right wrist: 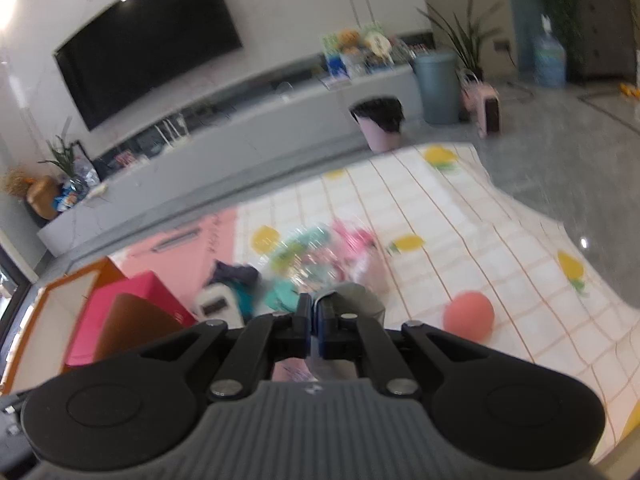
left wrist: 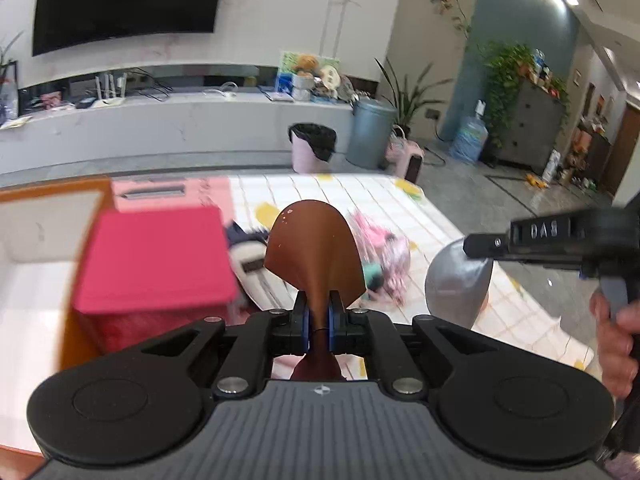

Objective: Organize soft objects
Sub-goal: 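Carry both items over the white box and open the left tool to drop the felt, then lower the grey silver bag into the white box and open the right tool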

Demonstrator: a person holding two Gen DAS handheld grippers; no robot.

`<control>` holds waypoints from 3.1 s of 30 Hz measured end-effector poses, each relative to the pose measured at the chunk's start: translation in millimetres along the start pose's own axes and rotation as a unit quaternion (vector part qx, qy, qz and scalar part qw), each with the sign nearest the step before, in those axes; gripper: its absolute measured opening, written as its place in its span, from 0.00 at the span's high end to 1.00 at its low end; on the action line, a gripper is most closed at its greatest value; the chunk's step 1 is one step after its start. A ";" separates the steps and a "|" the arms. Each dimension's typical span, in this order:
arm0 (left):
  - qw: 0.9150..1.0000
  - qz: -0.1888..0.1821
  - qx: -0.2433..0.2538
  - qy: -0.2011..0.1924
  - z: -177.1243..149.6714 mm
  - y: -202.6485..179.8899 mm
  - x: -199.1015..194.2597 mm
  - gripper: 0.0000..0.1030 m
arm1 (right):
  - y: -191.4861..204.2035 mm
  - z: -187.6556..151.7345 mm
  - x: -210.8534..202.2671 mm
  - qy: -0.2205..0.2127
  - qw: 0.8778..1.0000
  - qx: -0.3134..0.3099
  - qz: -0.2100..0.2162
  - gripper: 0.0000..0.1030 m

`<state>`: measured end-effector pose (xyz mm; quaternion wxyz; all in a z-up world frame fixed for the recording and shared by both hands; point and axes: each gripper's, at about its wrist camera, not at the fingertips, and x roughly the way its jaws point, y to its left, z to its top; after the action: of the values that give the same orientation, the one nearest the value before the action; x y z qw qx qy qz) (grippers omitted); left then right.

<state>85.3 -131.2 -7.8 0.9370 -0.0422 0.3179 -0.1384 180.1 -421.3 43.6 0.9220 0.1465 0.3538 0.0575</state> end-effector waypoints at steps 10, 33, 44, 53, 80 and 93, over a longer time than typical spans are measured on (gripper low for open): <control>0.995 0.067 -0.017 -0.066 39.8 64.3 -85.1 0.90 | 97.6 6.9 -73.9 -0.124 0.988 -0.082 0.040 1.00; 0.977 0.200 -0.047 0.059 -10.9 210.9 -72.4 0.88 | 333.7 -79.5 -35.1 -0.103 0.936 -0.244 0.232 1.00; 0.961 0.218 -0.023 0.168 -34.4 218.6 -29.5 0.82 | 325.4 -113.5 30.9 0.019 0.935 -0.287 0.206 1.00; 0.964 0.238 0.035 0.113 -19.5 202.5 -45.6 0.25 | 304.1 -108.4 38.4 0.044 0.943 -0.267 0.196 1.00; 0.961 0.240 -0.109 0.087 -3.8 248.9 -79.0 0.22 | 312.9 -118.8 41.4 0.099 0.934 -0.296 0.173 0.24; 0.959 0.244 -0.113 0.087 -4.3 250.6 -78.7 0.22 | 310.0 -115.8 31.0 0.162 0.925 -0.293 0.182 0.07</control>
<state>81.2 131.4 -7.1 0.9004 -0.0565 0.4120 0.1276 124.9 -93.5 38.4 0.8279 -0.0796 0.4327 0.3480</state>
